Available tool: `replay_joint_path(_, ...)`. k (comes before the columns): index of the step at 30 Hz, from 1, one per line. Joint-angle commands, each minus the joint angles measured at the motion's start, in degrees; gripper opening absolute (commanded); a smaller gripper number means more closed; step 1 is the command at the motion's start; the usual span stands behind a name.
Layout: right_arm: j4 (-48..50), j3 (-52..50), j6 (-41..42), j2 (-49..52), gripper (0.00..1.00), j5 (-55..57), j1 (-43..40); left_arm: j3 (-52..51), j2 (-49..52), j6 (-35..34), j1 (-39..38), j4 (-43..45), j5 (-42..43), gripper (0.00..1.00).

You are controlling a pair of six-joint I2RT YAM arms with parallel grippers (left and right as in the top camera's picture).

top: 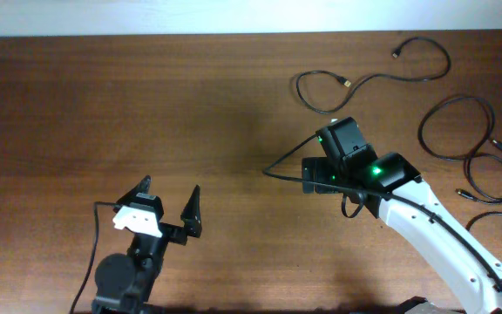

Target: Untangle cables

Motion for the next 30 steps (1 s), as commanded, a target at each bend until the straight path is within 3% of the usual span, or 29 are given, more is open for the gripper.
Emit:
replay_joint_path(1,0.04,-0.50,0.46,0.33,0.99,0.09,0.15,-8.63,-3.08,-7.61,1.42,11.23,0.72,0.99)
replay_joint_path(3,0.04,-0.50,0.46,0.33,0.99,0.09,0.15,-11.78,-3.34,-9.84,1.64,15.85,0.98,0.99)
replay_joint_path(7,0.04,-0.50,0.46,0.33,0.99,0.09,0.15,-11.52,-3.30,-10.05,3.08,14.49,0.81,0.99)
replay_joint_path(15,0.04,-0.50,0.46,0.33,0.99,0.09,0.15,-11.52,-5.81,-9.57,7.89,3.28,0.61,0.99)
replay_joint_path(18,0.04,-0.50,0.46,0.33,0.99,0.09,0.15,-11.52,-9.53,-6.16,8.81,-2.86,0.63,0.99)
replay_joint_path(25,0.04,-0.50,0.46,0.33,0.99,0.09,0.15,-11.52,-11.28,4.85,8.94,-2.54,0.83,0.99)
replay_joint_path(30,0.04,-0.50,0.46,0.33,0.99,0.09,0.15,-11.54,-11.28,7.39,8.94,-2.67,0.61,0.99)
